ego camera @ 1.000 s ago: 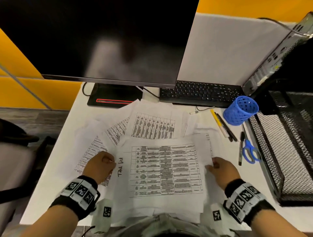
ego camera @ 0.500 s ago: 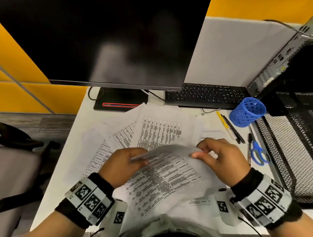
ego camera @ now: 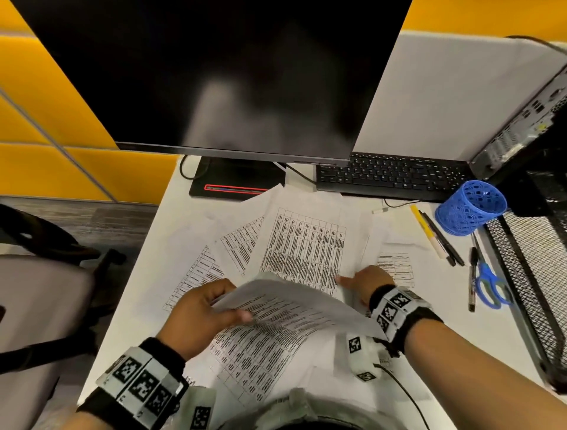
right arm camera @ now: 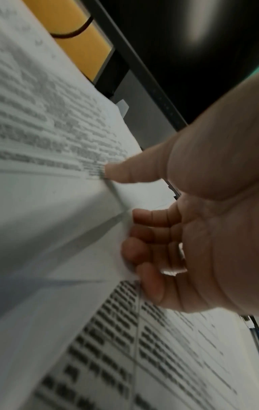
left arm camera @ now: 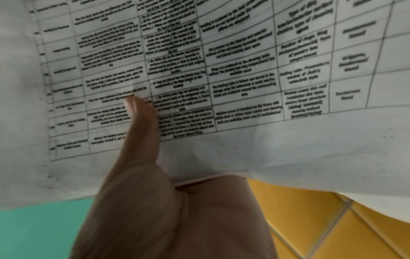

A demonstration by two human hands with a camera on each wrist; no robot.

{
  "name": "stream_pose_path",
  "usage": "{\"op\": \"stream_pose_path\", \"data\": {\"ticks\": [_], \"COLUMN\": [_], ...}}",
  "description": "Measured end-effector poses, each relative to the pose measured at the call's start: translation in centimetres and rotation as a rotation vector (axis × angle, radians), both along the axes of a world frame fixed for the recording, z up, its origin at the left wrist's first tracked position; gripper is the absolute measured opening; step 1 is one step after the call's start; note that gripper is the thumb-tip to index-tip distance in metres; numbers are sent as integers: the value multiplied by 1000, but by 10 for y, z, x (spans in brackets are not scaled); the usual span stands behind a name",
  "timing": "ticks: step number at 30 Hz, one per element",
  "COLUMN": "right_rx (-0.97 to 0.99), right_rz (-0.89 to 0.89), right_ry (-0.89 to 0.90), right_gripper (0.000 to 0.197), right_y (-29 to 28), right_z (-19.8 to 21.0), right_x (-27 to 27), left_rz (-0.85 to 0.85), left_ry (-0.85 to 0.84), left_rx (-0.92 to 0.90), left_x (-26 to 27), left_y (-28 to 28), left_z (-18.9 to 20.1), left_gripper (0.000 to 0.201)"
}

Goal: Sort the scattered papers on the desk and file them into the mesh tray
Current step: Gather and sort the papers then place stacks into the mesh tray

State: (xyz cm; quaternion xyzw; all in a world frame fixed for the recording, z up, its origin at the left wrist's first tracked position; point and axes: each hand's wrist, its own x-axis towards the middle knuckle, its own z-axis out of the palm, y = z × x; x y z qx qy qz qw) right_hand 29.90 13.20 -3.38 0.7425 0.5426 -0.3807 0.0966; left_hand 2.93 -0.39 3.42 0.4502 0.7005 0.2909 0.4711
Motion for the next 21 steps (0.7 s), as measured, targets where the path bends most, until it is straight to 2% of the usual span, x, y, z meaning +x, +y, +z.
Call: {"op": "stream_pose_path", "data": {"ticks": [2, 5, 7, 8, 11, 14, 16, 19, 21], "right_rx": [20, 99, 153, 196, 300, 300, 307, 304, 270], "right_rz": [30, 20, -108, -182, -307, -383, -413, -393, -345], "right_ry": [-48, -4, 87, 149, 343, 521, 613, 738, 789], "right_gripper": [48, 19, 22, 23, 11, 22, 25, 13, 24], "right_y": [0, -3, -3, -3, -4, -6, -11, -19, -24], "right_z": [-2, 0, 0, 0, 0, 3, 8, 21, 26], "right_x": [-2, 3, 9, 12, 23, 36, 42, 38, 30], "left_rz": [28, 40, 70, 86, 153, 243, 302, 322, 315], "left_ry": [-18, -8, 2, 2, -15, -50, -111, -167, -213], "left_rx": [4, 13, 18, 22, 51, 90, 111, 103, 90], "left_x": [0, -3, -6, -7, -11, -16, -18, -21, -24], "left_y": [-1, -2, -1, 0, 5, 13, 21, 32, 38], "left_z": [0, 1, 0, 0, -1, -1, 0, 0, -2], "left_gripper": [32, 21, 12, 17, 17, 9, 10, 13, 23]}}
